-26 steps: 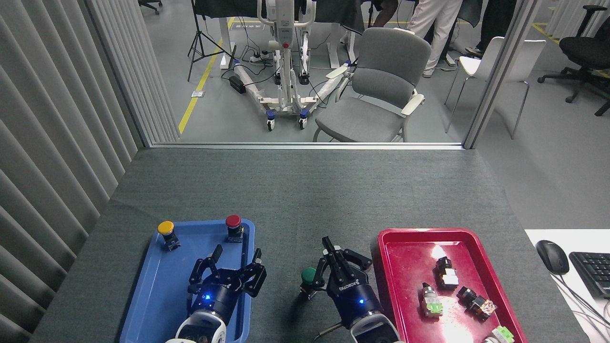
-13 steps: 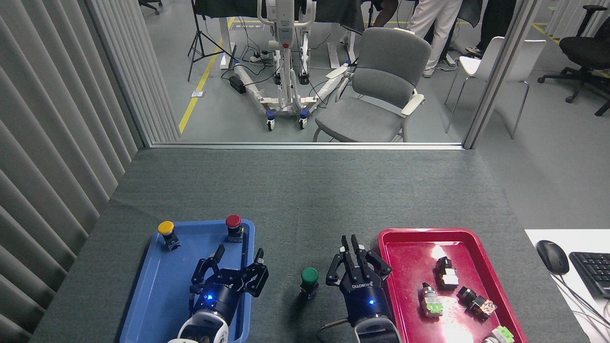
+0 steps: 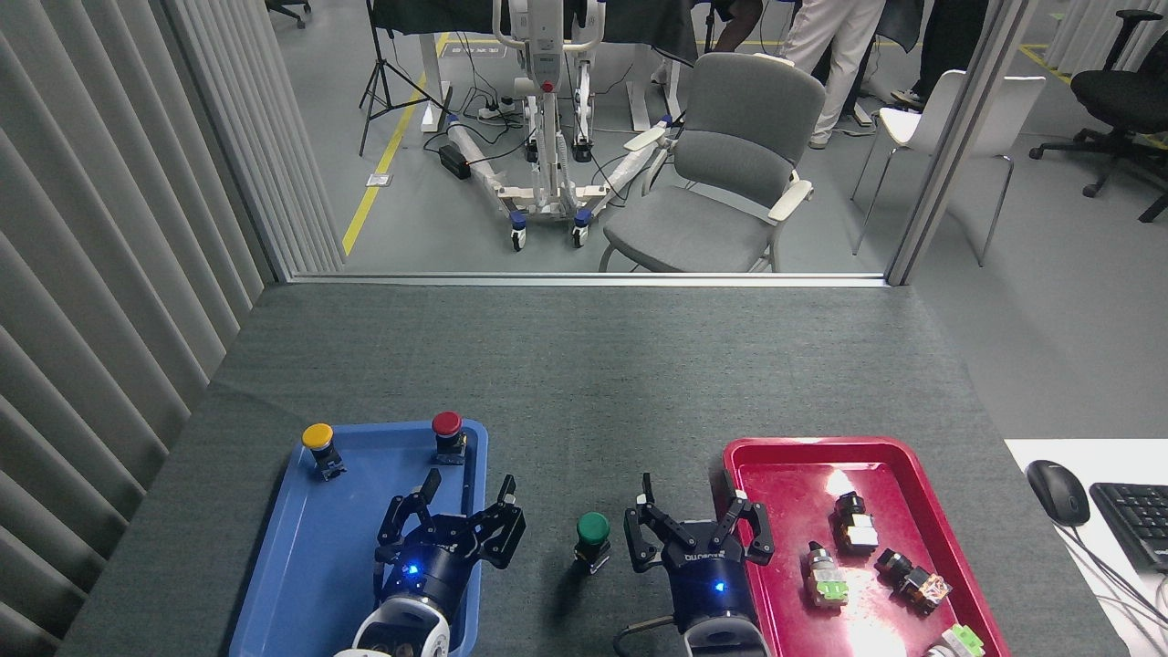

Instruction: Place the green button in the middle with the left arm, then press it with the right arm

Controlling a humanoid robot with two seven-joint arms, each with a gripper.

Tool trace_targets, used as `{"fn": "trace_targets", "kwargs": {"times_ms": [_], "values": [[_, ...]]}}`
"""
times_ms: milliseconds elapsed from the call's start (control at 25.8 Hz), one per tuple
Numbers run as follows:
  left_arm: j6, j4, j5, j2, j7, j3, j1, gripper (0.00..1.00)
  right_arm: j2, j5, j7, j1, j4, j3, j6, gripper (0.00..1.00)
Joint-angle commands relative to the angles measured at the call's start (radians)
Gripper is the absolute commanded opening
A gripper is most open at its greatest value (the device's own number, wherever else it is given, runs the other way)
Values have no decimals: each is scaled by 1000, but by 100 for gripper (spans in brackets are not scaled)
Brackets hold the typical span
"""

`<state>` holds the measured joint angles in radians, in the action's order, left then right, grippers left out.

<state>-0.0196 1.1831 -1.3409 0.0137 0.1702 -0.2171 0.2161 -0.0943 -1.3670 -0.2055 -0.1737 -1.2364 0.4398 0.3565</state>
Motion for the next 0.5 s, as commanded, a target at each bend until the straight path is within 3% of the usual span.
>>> {"fn": "trace_targets", "kwargs": {"times_ms": [0, 464], "values": [[9, -3, -1, 0, 0, 1, -3, 99, -1, 2, -2, 2, 0, 0, 2, 99], [23, -23, 3, 3, -20, 1, -11, 99, -2, 3, -3, 2, 2, -1, 18, 99]]}}
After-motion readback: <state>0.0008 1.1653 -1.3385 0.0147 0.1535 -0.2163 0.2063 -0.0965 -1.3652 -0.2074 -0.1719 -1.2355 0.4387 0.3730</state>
